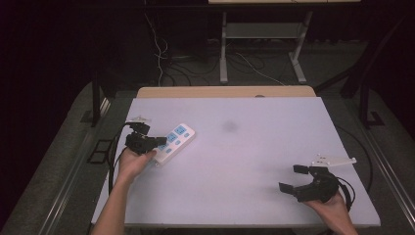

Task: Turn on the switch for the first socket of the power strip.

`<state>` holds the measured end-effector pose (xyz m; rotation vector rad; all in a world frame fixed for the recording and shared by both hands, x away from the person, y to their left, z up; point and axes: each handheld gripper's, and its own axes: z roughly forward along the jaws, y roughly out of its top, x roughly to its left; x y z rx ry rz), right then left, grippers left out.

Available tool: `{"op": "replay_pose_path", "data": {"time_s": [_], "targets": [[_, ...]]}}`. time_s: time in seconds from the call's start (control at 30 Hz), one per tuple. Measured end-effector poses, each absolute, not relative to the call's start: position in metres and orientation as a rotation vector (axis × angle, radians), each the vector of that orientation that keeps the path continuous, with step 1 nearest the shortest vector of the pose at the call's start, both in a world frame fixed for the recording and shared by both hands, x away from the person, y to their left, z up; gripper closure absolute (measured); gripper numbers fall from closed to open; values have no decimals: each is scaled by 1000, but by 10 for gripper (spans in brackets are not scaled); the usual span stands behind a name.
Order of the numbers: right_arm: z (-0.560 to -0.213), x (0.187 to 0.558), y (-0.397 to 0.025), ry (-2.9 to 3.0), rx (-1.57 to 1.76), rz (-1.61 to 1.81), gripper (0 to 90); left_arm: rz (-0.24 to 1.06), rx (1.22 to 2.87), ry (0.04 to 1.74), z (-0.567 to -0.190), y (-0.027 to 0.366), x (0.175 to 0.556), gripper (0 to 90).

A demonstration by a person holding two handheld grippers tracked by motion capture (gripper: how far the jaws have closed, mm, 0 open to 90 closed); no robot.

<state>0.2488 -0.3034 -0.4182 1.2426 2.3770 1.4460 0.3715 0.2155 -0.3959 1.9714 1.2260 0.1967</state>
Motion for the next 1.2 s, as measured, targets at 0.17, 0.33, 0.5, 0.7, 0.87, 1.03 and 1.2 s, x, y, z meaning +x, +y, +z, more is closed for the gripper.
{"op": "replay_pose_path", "data": {"time_s": [0.17,0.33,0.5,0.7,0.87,1.03,1.2], "targets": [[-418,248,-304,2371,1241,1452,0,221,1964,1219,-388,218,365,895],[-418,249,-305,2370,1243,1451,0,244,1942,1228,-381,224,358,895],[-418,249,-305,2366,1247,1455,0,264,1905,1238,-374,229,350,894],[-418,249,-306,2363,1250,1454,0,283,1837,1233,-369,236,336,894],[-418,249,-306,2363,1249,1452,0,279,1787,1216,-370,241,323,893],[-418,249,-306,2362,1252,1452,0,285,1758,1206,-373,244,311,893],[-418,249,-306,2361,1253,1451,0,284,1749,1189,-376,244,300,892]]}}
